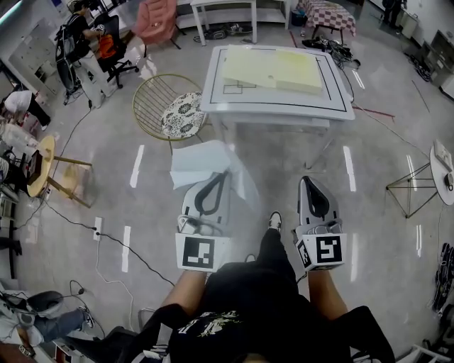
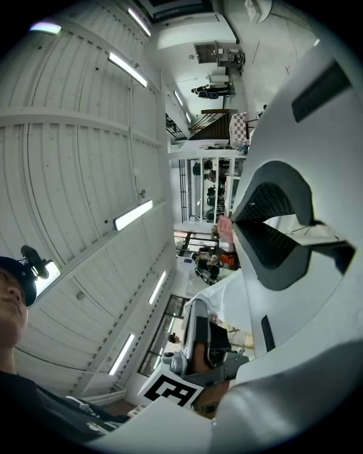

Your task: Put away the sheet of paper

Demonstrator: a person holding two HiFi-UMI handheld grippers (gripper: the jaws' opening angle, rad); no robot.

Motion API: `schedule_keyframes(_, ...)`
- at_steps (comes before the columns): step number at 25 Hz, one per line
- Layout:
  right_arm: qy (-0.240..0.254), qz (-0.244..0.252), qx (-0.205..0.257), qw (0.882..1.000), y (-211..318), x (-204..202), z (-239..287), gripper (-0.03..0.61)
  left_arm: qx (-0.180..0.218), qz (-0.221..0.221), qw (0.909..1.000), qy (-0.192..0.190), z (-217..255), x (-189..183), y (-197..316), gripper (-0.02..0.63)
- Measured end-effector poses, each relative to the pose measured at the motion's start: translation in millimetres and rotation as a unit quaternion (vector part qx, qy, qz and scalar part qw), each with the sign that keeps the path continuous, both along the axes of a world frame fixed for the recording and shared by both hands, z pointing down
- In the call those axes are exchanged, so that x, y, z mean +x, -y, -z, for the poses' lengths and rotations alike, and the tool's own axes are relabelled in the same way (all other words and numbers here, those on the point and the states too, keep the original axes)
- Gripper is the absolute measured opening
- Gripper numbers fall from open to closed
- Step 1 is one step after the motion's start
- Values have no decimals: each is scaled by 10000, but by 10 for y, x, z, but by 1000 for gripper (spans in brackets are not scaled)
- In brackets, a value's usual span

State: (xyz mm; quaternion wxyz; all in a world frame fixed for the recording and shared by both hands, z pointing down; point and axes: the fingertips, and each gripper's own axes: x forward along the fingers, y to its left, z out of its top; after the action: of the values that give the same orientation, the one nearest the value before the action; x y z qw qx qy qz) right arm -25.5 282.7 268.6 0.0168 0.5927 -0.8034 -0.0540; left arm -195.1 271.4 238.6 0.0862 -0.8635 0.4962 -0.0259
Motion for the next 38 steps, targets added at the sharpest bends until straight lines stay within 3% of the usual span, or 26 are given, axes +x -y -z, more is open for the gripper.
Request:
schedule_keyframes(17,-14,160,-78,9998,811,64,-12,-2,-97,116,9999,0,-7,85,750,0)
schedule_keyframes(38,-44,227,-204,9995,1926,704,-5,-2,-145,80,9998,-111,75,792,1831,0)
